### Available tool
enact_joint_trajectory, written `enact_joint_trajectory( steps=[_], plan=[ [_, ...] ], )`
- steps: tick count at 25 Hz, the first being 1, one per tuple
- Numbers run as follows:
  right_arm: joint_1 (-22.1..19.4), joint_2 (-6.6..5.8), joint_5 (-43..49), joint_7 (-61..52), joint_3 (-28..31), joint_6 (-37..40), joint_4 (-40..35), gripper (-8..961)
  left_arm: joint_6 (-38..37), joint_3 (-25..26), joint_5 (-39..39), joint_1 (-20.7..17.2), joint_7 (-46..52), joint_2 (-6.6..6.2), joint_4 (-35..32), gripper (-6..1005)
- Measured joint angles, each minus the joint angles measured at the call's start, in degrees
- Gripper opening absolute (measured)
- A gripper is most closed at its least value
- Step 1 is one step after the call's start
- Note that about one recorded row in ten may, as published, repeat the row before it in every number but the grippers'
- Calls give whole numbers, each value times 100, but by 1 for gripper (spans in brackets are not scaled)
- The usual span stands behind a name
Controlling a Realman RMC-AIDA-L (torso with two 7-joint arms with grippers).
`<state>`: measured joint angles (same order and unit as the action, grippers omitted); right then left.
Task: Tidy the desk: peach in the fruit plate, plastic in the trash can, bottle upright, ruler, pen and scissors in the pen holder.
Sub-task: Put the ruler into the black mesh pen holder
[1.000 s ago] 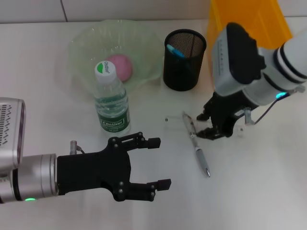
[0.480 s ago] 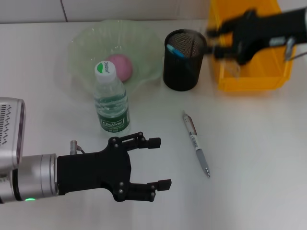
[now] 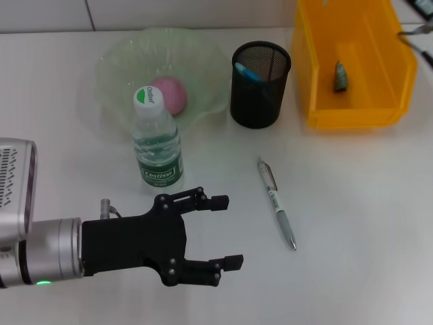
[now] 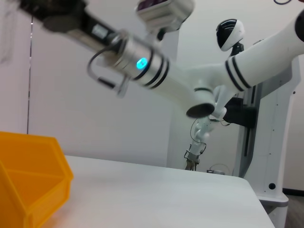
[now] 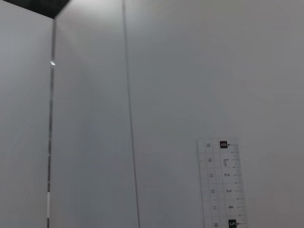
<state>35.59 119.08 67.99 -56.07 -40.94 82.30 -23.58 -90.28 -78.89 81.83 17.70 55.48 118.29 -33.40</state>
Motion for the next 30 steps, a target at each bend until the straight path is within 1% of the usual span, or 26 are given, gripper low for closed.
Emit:
enact_joint_trajectory(
  steps=[1,2,5,6,7,11,16,24,30],
  plan=[
    [236,15,-12,97,-15,-370,439,390,-20,-7,0,-13,-29,1,1,873],
    [236,15,-12,97,-15,-370,439,390,-19,-18,0,-12,-32,1,6,873],
    [597,32,7,114,-30,-935,906,390,-7,-42,0,-10,-36,1,13,873],
    [776,41,24,119,-76,-1241,1063,390,8,-60,0,-9,-41,1,19,873],
    [776,41,24,119,-76,-1241,1063,390,8,-60,0,-9,-41,1,19,873],
    [1097,68,10,290,-374,-1805,1231,390,15,-103,0,-24,-54,1,53,873],
    [1268,74,-6,651,-391,-1909,1444,390,28,-145,8,-23,-55,1,73,873],
    [1322,80,-14,965,-398,-2086,1618,389,44,-125,138,-16,-62,9,72,873],
    [1334,81,-17,1503,-398,-2198,1863,389,87,-145,141,-13,-64,10,72,873]
  ],
)
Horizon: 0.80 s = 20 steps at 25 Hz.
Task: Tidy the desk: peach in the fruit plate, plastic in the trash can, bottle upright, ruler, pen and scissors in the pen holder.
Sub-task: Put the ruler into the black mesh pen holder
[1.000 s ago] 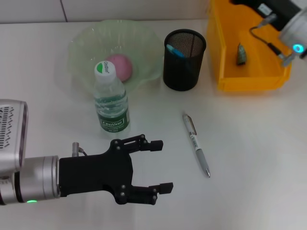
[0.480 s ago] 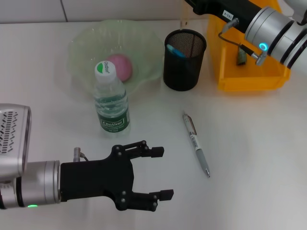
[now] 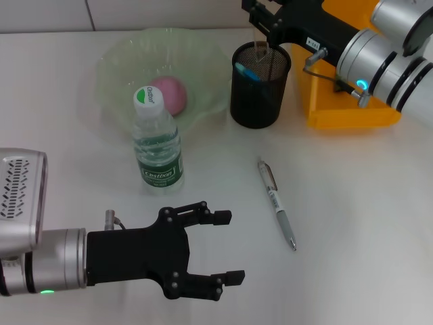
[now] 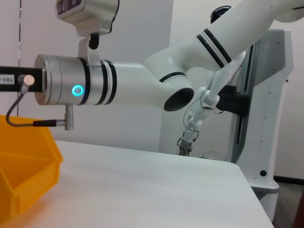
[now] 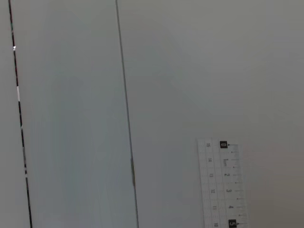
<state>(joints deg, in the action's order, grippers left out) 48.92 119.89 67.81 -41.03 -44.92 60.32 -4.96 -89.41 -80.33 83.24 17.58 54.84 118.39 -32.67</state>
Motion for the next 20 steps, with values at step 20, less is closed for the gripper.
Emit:
enact_joint_trajectory(
  steps=[20],
  plan=[
    [13,0,-4,607,31,-237,294,389,3,0,-1,-18,-144,0,3,873]
  ],
)
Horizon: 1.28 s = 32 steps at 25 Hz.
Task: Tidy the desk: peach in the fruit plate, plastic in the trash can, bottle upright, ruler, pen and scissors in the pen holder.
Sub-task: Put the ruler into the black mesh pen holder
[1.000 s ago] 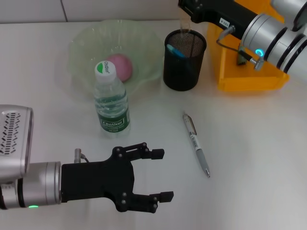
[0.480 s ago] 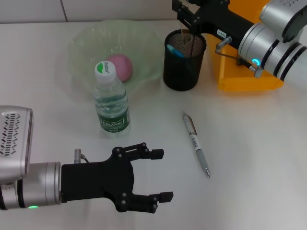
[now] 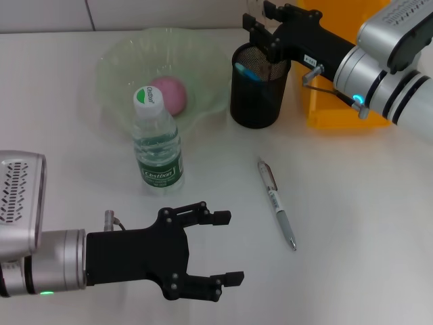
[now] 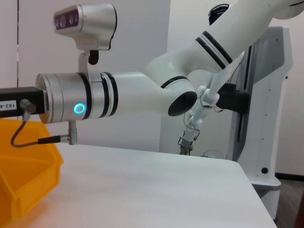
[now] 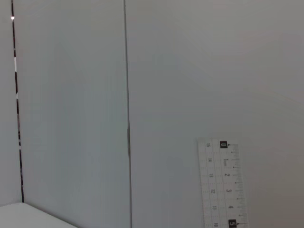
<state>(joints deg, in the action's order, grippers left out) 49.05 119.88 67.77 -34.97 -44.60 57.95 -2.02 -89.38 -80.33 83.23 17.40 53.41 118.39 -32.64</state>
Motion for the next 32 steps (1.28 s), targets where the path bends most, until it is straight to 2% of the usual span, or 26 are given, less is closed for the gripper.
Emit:
enact_joint_trajectory(
  steps=[32],
  plan=[
    [-138,0,63,193,-24,-11,181,403,-122,53,-6,-62,-59,-1,65,873]
  ],
)
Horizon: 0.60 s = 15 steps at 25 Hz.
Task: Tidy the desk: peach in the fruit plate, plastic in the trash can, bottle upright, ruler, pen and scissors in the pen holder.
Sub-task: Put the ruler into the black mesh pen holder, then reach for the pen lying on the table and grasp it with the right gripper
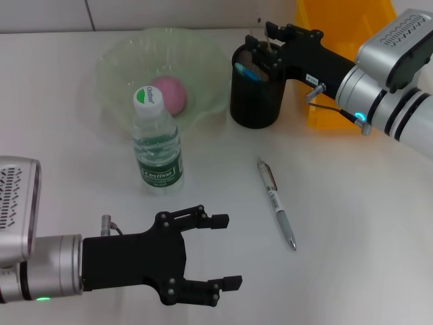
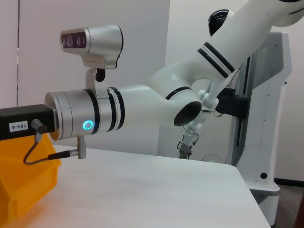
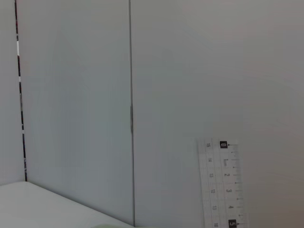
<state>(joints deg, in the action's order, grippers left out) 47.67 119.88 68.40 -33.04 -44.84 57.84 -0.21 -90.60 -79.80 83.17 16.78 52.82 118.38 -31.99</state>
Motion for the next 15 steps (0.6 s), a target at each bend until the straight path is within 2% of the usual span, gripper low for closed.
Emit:
enact_joint_trajectory(
  steps=[3,8,15],
  plan=[
    [-6,0,2,-12,1,6,5,409,-2,0,-6,1,0,1,0,873],
    [-25,0,6,-10,2,51,12,621,-8,6,-23,0,0,1,-15,873],
    [-258,0,-24,-36,60,465,-53,622,-12,8,-29,-4,0,1,-44,873]
  ],
)
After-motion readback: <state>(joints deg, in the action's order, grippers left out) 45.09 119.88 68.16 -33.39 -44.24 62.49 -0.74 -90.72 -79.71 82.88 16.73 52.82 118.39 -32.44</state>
